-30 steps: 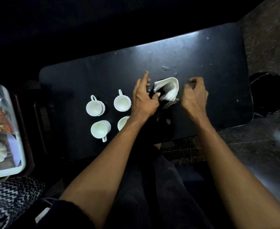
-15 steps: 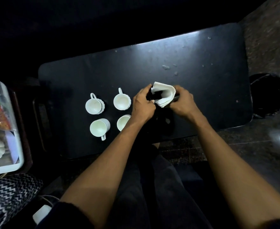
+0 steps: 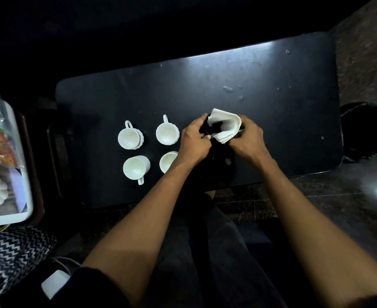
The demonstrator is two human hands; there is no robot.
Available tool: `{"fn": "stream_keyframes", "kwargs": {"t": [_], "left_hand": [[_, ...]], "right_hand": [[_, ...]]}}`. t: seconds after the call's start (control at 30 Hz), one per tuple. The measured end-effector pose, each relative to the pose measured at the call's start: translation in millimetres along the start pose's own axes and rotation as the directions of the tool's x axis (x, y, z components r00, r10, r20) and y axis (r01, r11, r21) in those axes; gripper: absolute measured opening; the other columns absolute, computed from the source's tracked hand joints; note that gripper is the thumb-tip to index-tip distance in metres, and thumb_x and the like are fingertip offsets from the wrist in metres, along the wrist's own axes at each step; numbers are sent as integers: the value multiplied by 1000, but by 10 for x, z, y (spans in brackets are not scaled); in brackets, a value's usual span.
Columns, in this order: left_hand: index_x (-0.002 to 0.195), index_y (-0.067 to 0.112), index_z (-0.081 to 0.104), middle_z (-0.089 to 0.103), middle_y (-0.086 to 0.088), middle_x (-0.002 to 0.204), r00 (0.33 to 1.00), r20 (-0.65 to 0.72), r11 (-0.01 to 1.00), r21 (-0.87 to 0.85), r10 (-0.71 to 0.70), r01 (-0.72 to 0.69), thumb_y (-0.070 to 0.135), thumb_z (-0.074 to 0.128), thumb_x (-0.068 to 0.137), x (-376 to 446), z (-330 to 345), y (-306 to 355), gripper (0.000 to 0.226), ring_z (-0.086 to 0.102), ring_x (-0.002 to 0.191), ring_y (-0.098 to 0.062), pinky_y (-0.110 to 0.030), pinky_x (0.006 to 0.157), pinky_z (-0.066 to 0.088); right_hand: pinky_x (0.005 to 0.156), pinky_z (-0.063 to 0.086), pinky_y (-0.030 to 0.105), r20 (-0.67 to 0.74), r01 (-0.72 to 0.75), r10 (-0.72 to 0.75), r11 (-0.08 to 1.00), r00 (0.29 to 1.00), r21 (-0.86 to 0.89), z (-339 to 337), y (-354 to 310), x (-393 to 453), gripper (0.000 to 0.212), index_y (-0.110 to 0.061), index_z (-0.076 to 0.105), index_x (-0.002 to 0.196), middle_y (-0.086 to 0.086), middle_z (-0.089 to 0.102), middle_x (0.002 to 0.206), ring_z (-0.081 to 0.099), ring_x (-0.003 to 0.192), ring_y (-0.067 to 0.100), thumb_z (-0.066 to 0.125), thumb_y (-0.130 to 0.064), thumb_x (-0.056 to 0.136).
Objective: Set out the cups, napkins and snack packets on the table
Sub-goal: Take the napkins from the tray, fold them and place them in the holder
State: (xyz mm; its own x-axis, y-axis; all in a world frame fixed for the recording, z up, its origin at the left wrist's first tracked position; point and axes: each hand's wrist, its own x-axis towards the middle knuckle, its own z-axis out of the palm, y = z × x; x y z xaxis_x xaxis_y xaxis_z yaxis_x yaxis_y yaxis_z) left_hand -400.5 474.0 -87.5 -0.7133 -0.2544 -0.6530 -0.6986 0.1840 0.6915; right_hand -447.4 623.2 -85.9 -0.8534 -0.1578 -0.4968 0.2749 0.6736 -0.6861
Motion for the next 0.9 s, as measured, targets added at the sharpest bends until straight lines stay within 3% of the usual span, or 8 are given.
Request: {"fn": "stream_keyframes", "kwargs": {"t": [0.17, 0.4, 0.6, 0.77, 0.9], "left_hand": [[145, 13, 53, 67, -6, 135, 1000, -2, 1000, -28, -5, 4, -13, 51, 83, -36, -26, -7, 67, 68, 119, -24, -39, 109, 51], [146, 11, 51, 66, -11, 135, 1000, -27, 999, -43, -10, 9, -14, 48, 85, -28, -119, 15, 66, 65, 122, -28, -40, 109, 49], [143, 13, 55, 70, -9, 129, 998, -57, 999, -40, -13, 11, -13, 48, 83, -4, -169, -6, 65, 65, 120, -25, -39, 109, 48], [138, 13, 59, 72, -7, 124, 998, -70, 996, -86, 1, -7, -15, 47, 80, 32, -207, 3, 66, 67, 117, -22, -41, 106, 51], [145, 15, 53, 71, -6, 128, 998, -68, 997, -79, 6, -12, -14, 45, 80, 64, -247, 23, 72, 66, 120, -21, -39, 109, 49]], "right_hand": [[86, 58, 30, 10, 23, -23, 1000, 1000, 8, 20, -8, 12, 48, -22, 72, 113, -4, 76, 100, 72, 93, 10, 80, -29, 66], [80, 55, 22, 63, 35, -35, 999, 997, 8, 97, -98, 103, 58, -23, 71, 108, -10, 74, 92, 70, 88, 4, 71, -49, 56], [80, 54, 21, 83, 55, -54, 998, 995, -18, 154, -148, 188, 47, -24, 73, 109, -8, 76, 93, 70, 89, 3, 77, -37, 63], [66, 42, 0, 79, 66, -67, 998, 995, 9, 221, -201, 257, 41, -25, 74, 108, -16, 71, 80, 60, 74, -22, 79, -27, 67], [59, 37, -5, 48, 64, -65, 998, 997, 13, 247, -235, 323, 40, -24, 74, 108, -17, 67, 78, 53, 64, -29, 80, -25, 68]]}}
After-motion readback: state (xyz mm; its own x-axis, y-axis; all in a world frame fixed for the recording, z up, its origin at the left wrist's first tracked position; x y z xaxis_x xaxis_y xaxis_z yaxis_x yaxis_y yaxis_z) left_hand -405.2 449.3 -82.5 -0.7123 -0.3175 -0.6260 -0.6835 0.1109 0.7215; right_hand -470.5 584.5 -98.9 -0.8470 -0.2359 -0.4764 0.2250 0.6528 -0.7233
